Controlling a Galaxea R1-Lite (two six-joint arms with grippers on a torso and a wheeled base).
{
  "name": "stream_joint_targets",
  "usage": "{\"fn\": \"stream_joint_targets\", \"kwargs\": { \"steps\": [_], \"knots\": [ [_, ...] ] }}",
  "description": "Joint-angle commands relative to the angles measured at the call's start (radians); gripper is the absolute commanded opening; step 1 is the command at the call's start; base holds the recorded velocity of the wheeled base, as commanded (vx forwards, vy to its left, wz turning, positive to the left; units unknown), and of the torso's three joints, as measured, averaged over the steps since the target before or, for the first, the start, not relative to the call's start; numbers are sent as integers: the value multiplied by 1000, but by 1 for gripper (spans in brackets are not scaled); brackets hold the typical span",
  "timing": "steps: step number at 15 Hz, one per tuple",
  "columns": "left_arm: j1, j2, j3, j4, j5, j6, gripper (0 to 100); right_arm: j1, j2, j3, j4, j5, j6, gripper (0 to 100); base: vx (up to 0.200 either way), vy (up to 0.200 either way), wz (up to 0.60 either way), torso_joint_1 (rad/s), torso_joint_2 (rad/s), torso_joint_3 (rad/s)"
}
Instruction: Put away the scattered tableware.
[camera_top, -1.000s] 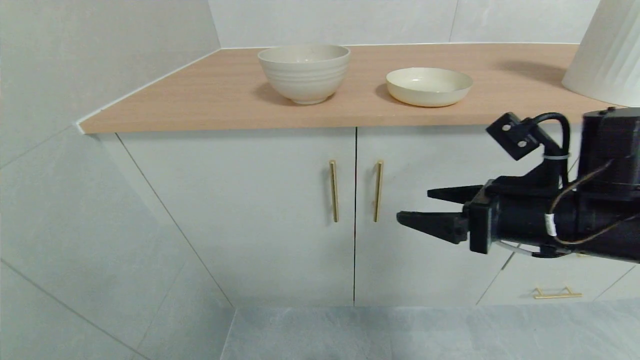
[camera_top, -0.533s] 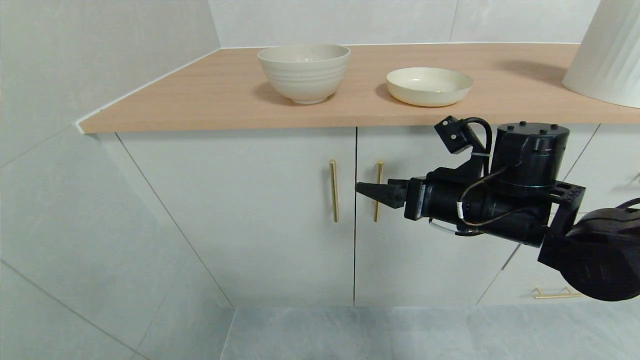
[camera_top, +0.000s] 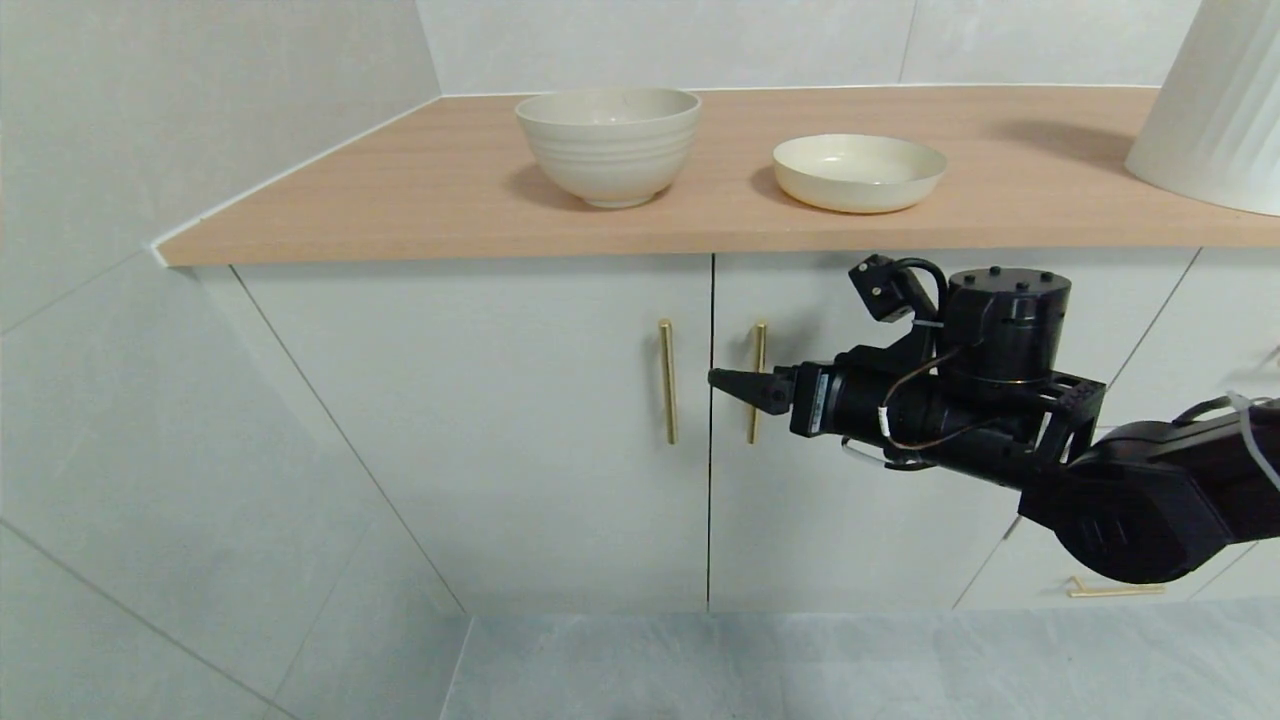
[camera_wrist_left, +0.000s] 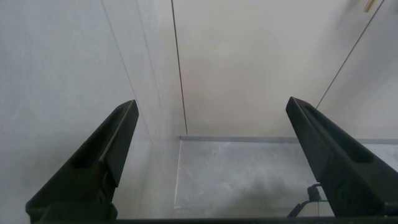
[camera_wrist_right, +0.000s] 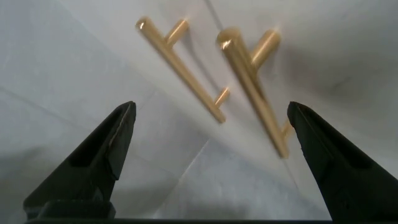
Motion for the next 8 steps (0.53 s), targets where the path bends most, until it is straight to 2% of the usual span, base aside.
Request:
{"fn": "stream_joint_targets", "kwargs": {
  "steps": [1, 8],
  "knots": [
    [1, 0, -1, -1, 0, 0, 100, 2, 52, -3, -61, -17, 0, 100, 0, 0, 0, 0, 0, 0],
    [1, 0, 0, -1, 0, 0, 100, 39, 74, -6, -92, -27, 51, 100, 0, 0, 0, 0, 0, 0]
  ]
}}
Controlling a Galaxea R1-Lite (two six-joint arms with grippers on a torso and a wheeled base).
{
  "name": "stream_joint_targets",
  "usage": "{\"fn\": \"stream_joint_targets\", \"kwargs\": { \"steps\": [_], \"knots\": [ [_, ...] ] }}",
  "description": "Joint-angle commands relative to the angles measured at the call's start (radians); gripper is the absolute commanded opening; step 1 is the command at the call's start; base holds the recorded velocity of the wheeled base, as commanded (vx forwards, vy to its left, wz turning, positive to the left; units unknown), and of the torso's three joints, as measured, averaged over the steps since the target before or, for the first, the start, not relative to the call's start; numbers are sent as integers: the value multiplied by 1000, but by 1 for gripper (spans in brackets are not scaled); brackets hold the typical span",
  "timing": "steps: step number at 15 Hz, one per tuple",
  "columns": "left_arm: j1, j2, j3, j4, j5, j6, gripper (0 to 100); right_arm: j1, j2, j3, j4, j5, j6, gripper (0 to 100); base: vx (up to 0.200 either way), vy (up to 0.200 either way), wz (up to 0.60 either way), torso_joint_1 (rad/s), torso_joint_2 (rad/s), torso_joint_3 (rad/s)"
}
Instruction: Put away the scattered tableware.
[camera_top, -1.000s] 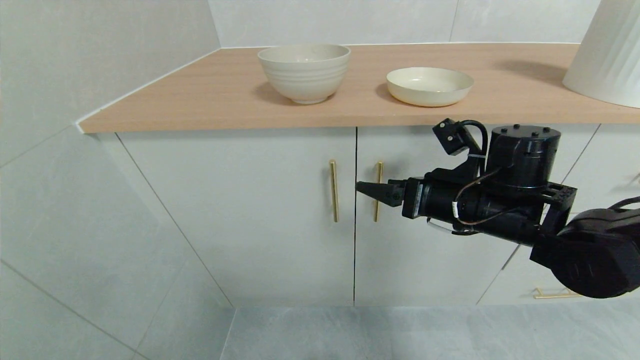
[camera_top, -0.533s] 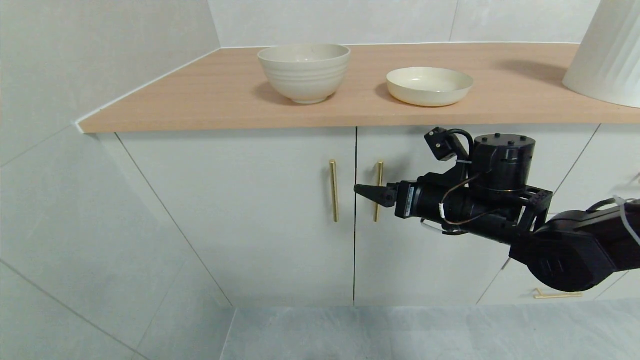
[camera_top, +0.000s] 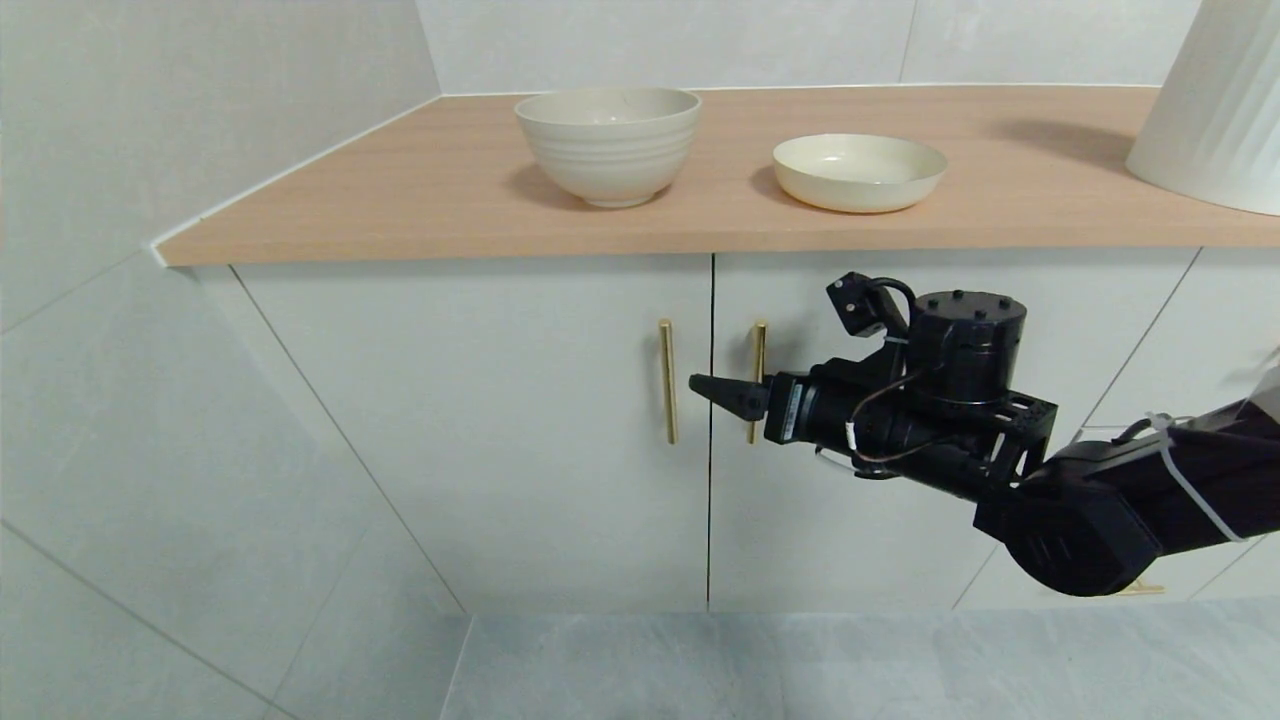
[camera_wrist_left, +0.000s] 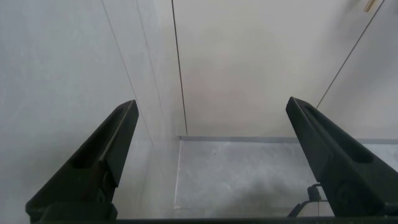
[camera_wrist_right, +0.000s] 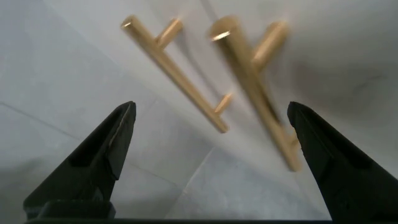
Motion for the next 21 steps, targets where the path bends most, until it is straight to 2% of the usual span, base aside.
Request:
{"fn": "stream_joint_targets", "kwargs": {
  "steps": [1, 11, 14, 16, 21],
  "knots": [
    [0, 0, 0, 0, 1, 0, 100, 17, 2, 0, -2, 1, 10, 100, 0, 0, 0, 0, 0, 0],
    [-1, 0, -2, 0, 1, 0, 100, 58, -19, 37, -10, -2, 12, 100, 0, 0, 0, 0, 0, 0],
    [0, 0, 0, 0, 1, 0, 100, 78, -70, 86, -10, -2, 12, 100, 0, 0, 0, 0, 0, 0],
    [0, 0, 0, 0, 1, 0, 100, 101, -141, 189, -12, 1, 15, 100, 0, 0, 0, 0, 0, 0],
    [0, 0, 0, 0, 1, 0, 100, 107, -191, 287, -38, 6, 18, 100, 0, 0, 0, 0, 0, 0]
  ]
}}
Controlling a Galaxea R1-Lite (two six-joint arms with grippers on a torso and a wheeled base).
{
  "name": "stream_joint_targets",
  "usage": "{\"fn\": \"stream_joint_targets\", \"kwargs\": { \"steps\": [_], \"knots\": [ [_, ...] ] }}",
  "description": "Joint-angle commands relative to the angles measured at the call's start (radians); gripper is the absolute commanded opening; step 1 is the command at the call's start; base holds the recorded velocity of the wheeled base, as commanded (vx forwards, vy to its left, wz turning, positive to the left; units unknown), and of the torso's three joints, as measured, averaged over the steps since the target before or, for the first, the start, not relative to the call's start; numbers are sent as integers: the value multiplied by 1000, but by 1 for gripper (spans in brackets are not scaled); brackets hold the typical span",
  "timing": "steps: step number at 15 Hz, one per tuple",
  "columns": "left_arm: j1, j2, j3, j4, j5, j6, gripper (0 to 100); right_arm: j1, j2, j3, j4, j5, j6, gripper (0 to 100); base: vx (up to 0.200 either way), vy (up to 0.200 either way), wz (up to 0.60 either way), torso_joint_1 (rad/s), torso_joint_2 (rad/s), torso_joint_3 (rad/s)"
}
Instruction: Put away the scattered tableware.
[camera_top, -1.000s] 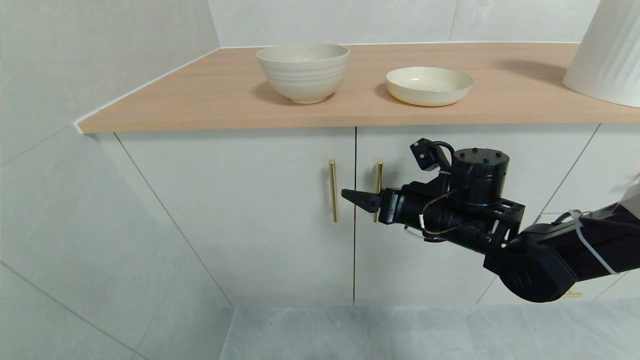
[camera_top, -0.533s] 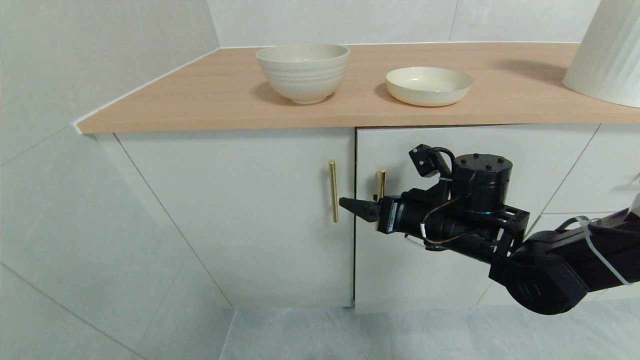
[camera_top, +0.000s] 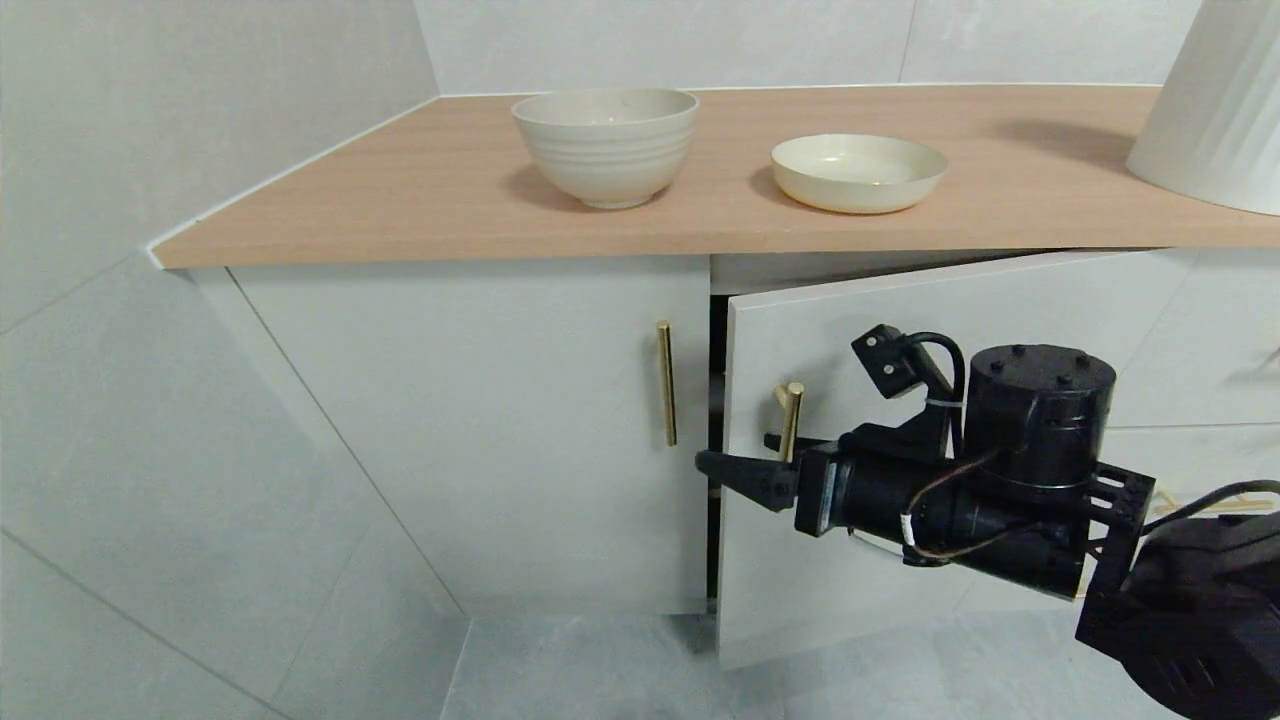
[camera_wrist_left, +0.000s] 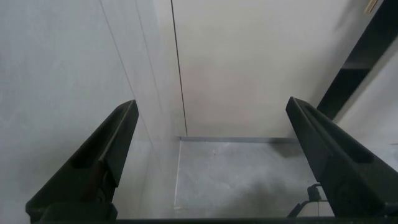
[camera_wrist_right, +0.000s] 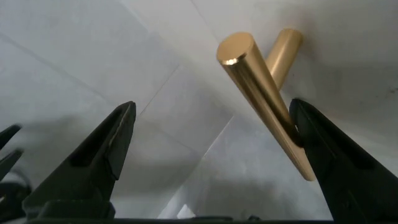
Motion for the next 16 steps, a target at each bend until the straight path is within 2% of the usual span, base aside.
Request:
{"fn": "stream_joint_targets", "kwargs": {
  "steps": [1, 2, 3, 5, 8, 12, 13, 14, 16],
  "knots": [
    [0, 0, 0, 0, -1, 13, 100, 3, -42, 62, -25, -1, 0, 100, 0, 0, 0, 0, 0, 0],
    [0, 0, 0, 0, -1, 12, 100, 1, -47, 82, -35, -1, 0, 100, 0, 0, 0, 0, 0, 0],
    [0, 0, 0, 0, -1, -5, 100, 3, -60, 151, -84, -1, 3, 100, 0, 0, 0, 0, 0, 0],
    [0, 0, 0, 0, -1, -2, 100, 13, -82, 211, -142, -1, 8, 100, 0, 0, 0, 0, 0, 0],
    [0, 0, 0, 0, -1, 1, 100, 55, -142, 289, -153, -1, 63, 100, 0, 0, 0, 0, 0, 0],
    [0, 0, -2, -3, -1, 7, 100, 58, -140, 291, -153, 32, 70, 100, 0, 0, 0, 0, 0, 0],
    [-1, 0, -49, -39, -18, 4, 100, 58, -146, 297, -153, 37, 70, 100, 0, 0, 0, 0, 0, 0],
    [-3, 14, -117, -16, -76, 5, 100, 58, -151, 297, -153, 37, 69, 100, 0, 0, 0, 0, 0, 0],
    [-7, 103, -318, 109, -264, 2, 100, 58, -171, 315, -153, 38, 63, 100, 0, 0, 0, 0, 0, 0]
  ]
}}
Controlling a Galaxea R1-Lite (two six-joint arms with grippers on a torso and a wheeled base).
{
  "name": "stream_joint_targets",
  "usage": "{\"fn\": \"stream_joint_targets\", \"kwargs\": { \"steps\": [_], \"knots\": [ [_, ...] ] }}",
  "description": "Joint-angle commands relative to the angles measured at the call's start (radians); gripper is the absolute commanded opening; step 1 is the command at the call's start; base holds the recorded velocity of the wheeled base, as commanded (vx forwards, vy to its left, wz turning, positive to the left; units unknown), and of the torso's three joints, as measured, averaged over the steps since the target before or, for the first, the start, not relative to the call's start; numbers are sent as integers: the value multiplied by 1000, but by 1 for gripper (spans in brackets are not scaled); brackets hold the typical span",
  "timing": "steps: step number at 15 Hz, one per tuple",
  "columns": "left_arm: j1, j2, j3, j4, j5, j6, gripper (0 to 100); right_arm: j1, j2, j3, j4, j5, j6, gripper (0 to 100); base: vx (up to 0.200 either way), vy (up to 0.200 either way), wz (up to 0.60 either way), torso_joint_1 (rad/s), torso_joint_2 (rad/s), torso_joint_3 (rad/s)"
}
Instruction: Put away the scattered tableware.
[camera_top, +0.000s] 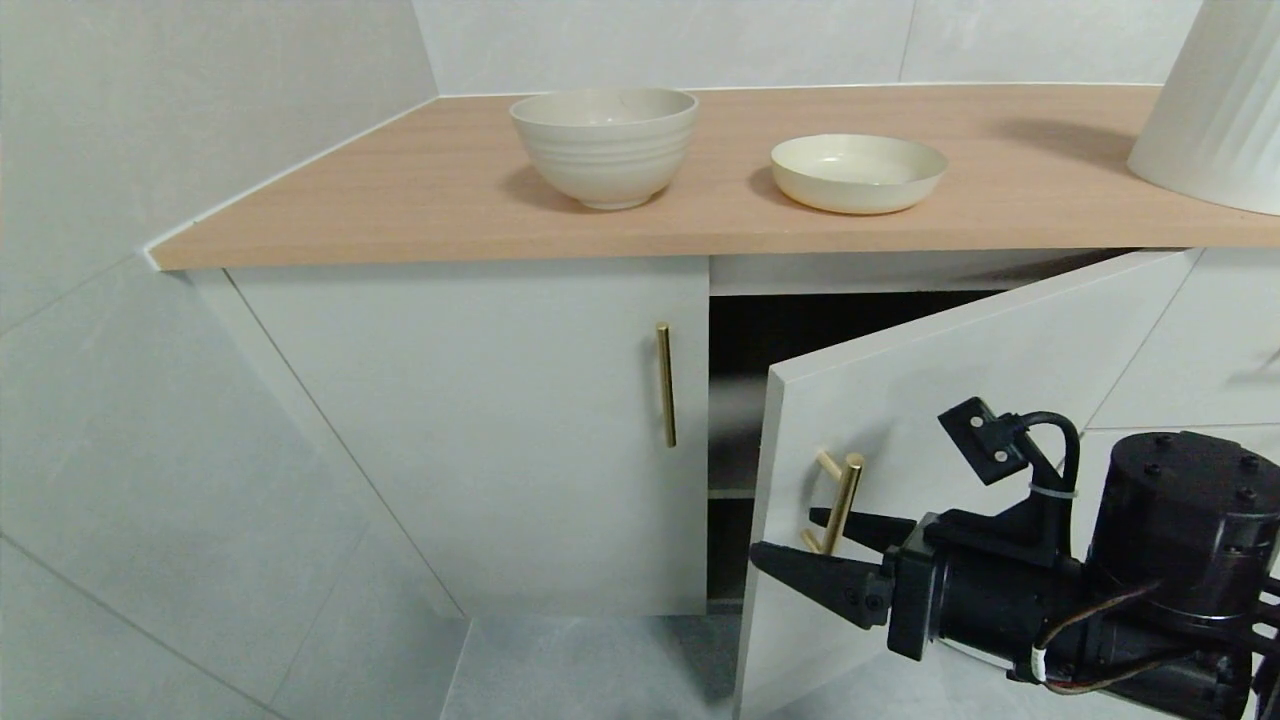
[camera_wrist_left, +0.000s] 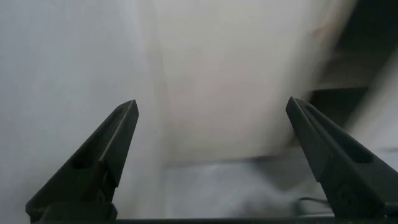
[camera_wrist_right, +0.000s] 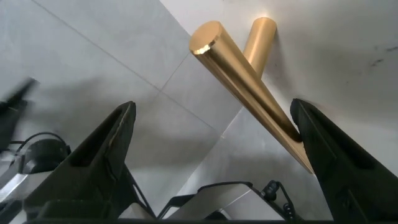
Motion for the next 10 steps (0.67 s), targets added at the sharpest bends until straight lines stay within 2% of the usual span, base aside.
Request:
{"fn": "stream_joint_targets", "kwargs": {
  "steps": [1, 2, 3, 5, 6, 7, 9, 10],
  "knots": [
    [-4, 172, -251, 140, -171, -5, 100, 0, -32, 15, -5, 11, -1, 100, 0, 0, 0, 0, 0, 0],
    [-4, 287, -326, 166, -215, -5, 100, 0, -36, 15, -5, 17, -1, 100, 0, 0, 0, 0, 0, 0],
    [-4, 372, -363, 164, -240, -6, 100, 0, -38, 15, -3, 20, -1, 100, 0, 0, 0, 0, 0, 0],
    [-4, 637, -480, 137, -254, -22, 100, 0, -38, 17, -2, 20, -1, 100, 0, 0, 0, 0, 0, 0],
    [-8, 767, -524, 62, -261, -100, 100, 0, -38, 17, -2, 20, -3, 100, 0, 0, 0, 0, 0, 0],
    [-38, 852, -538, -11, -266, -155, 100, 0, -38, 17, -3, 20, -3, 100, 0, 0, 0, 0, 0, 0],
    [-159, 973, -526, -99, -266, -232, 100, 0, -33, 17, -2, 17, -3, 100, 0, 0, 0, 0, 0, 0],
    [-256, 1051, -498, -142, -266, -310, 100, 0, -35, 20, 0, 17, -3, 100, 0, 0, 0, 0, 0, 0]
  ]
}}
